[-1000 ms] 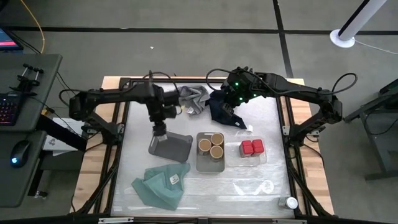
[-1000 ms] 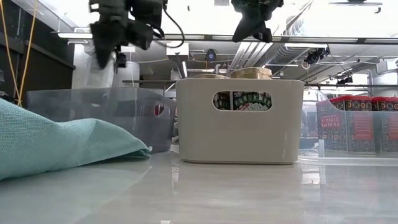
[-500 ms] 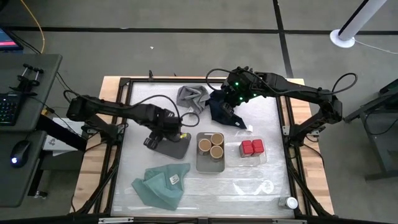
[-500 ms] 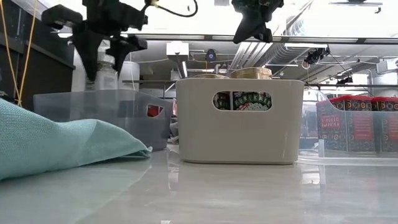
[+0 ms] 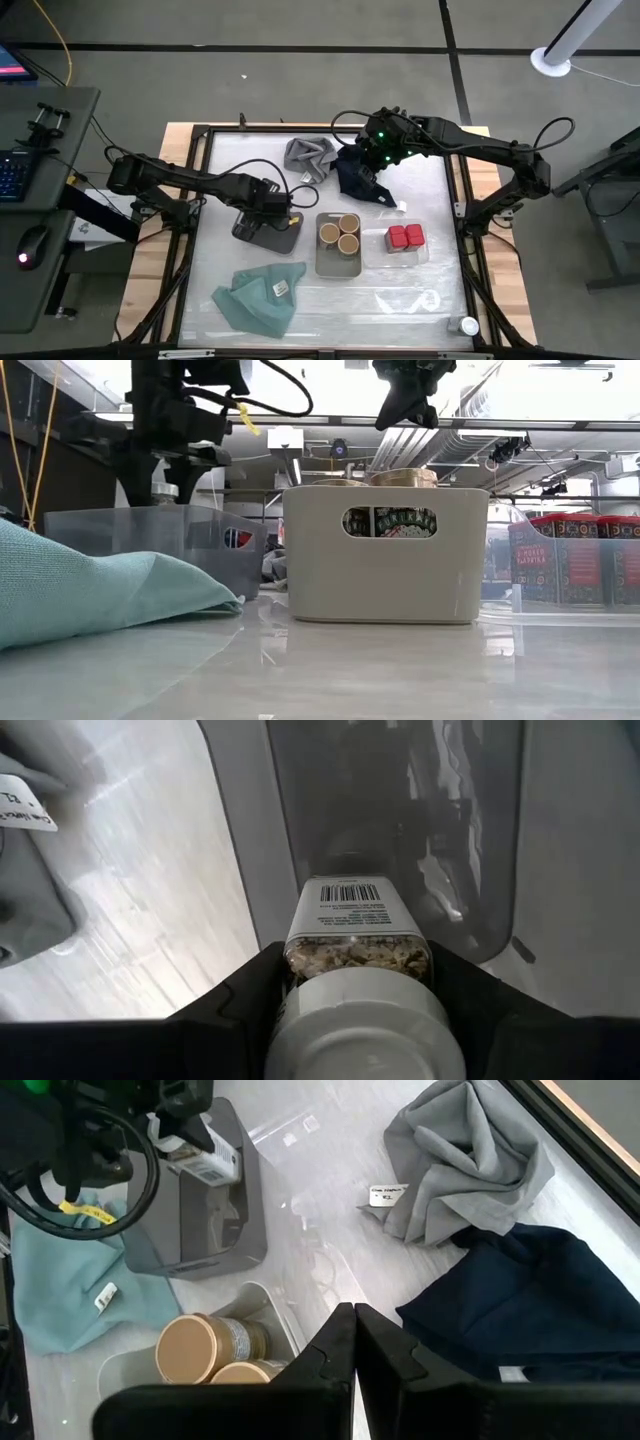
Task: Sort spices by type
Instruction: Put the top white spice bottle into the black bin, then put the white spice bottle into the black bin
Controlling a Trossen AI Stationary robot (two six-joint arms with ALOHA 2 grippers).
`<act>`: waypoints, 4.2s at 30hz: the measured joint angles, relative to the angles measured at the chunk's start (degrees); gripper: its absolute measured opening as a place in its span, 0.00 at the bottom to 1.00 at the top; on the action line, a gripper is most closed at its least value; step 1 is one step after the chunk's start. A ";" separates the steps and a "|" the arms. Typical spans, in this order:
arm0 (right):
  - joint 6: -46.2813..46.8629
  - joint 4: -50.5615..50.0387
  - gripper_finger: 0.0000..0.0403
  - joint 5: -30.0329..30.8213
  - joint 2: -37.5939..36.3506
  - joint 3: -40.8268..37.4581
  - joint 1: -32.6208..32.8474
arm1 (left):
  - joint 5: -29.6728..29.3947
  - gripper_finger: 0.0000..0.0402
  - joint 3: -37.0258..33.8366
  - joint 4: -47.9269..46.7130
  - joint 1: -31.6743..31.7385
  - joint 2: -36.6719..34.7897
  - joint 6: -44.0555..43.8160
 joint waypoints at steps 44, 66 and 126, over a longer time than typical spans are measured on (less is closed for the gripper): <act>0.44 -0.11 0.00 0.00 0.00 0.00 0.00 | 1.69 0.00 -2.55 12.54 -0.53 -2.73 -5.66; 0.54 -0.07 0.00 -0.14 0.00 0.00 0.02 | -1.94 0.00 -2.54 6.83 3.48 -1.75 0.76; 83.54 3.20 0.77 -33.20 -5.51 -32.63 67.89 | 11.69 0.00 2.51 43.29 14.58 -10.71 -25.49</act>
